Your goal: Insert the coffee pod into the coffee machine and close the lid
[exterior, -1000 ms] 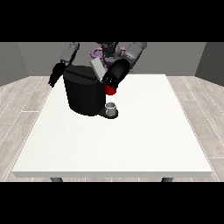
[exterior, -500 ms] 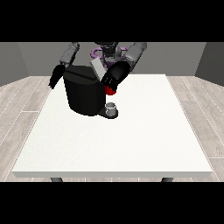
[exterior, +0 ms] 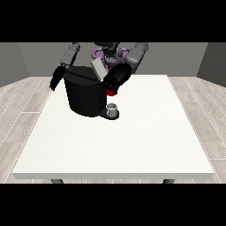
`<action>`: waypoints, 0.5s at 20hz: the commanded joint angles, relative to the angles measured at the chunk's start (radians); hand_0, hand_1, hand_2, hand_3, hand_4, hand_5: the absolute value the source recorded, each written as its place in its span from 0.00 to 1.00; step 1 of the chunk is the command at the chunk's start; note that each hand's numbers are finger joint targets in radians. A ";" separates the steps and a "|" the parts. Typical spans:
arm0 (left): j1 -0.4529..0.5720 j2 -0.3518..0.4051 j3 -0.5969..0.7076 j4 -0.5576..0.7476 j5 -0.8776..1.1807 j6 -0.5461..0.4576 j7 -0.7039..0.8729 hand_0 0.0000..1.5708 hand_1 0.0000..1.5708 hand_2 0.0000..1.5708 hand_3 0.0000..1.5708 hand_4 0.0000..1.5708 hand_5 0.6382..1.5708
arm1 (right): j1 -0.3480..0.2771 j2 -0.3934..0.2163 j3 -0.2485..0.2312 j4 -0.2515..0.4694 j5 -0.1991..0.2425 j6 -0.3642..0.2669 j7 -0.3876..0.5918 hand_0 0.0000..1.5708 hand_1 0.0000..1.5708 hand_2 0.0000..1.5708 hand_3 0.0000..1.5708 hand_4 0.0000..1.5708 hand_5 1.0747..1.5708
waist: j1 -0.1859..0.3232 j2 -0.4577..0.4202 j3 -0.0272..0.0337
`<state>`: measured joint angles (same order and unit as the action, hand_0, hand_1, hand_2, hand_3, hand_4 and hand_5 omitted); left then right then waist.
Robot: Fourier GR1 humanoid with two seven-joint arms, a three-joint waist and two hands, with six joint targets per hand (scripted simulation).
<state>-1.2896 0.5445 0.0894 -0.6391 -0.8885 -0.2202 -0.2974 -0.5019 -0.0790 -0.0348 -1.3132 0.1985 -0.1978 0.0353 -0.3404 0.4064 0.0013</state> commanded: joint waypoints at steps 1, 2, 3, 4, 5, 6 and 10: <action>-0.011 0.008 -0.015 -0.002 -0.044 0.051 0.036 0.00 0.00 0.44 0.35 0.00 1.00 | -0.001 -0.019 -0.016 0.014 -0.021 0.030 -0.007 0.00 0.00 0.00 0.00 0.10 1.00 | -0.013 -0.003 -0.0007; -0.001 -0.007 -0.004 0.024 -0.038 0.062 0.037 0.00 0.00 0.43 0.34 0.00 1.00 | -0.019 0.008 0.006 -0.012 0.003 -0.004 0.044 0.00 0.00 0.00 0.00 0.10 1.00 | -0.017 0.000 -0.0012; -0.029 0.029 0.007 0.019 -0.030 0.022 0.029 0.00 0.00 0.40 0.32 0.00 1.00 | -0.003 0.003 -0.002 0.012 0.001 -0.003 -0.019 0.00 0.00 0.00 0.00 0.07 1.00 | -0.006 0.010 -0.0008; -0.022 -0.014 -0.006 0.001 -0.025 0.005 0.043 0.00 0.00 0.40 0.31 0.00 1.00 | 0.012 0.001 -0.024 0.054 -0.004 -0.013 -0.030 0.00 0.00 0.00 0.00 0.06 1.00 | 0.015 -0.017 -0.0005; -0.050 0.050 0.007 0.020 -0.036 0.009 0.022 0.00 0.00 0.37 0.29 0.00 1.00 | -0.042 0.000 -0.023 0.024 -0.007 -0.014 -0.010 0.00 0.00 0.00 0.00 0.11 1.00 | 0.009 0.030 -0.0008; -0.019 0.003 0.001 0.005 -0.028 0.019 0.028 0.00 0.00 0.36 0.30 0.00 1.00 | -0.006 -0.014 -0.035 0.049 -0.005 -0.013 -0.037 0.00 0.00 0.00 0.00 0.13 1.00 | 0.021 0.001 -0.0007; 0.046 -0.018 -0.002 0.028 -0.038 0.061 0.010 0.00 0.00 0.31 0.24 0.00 1.00 | 0.043 0.016 0.004 0.016 0.019 -0.029 0.007 0.00 0.00 0.00 0.00 0.10 1.00 | 0.019 -0.043 -0.0015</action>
<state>-1.3013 0.5456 0.0846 -0.6375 -0.9132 -0.2154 -0.2912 -0.4989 -0.0861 -0.0582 -1.2732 0.1974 -0.2095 0.0138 -0.3223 0.3959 0.0021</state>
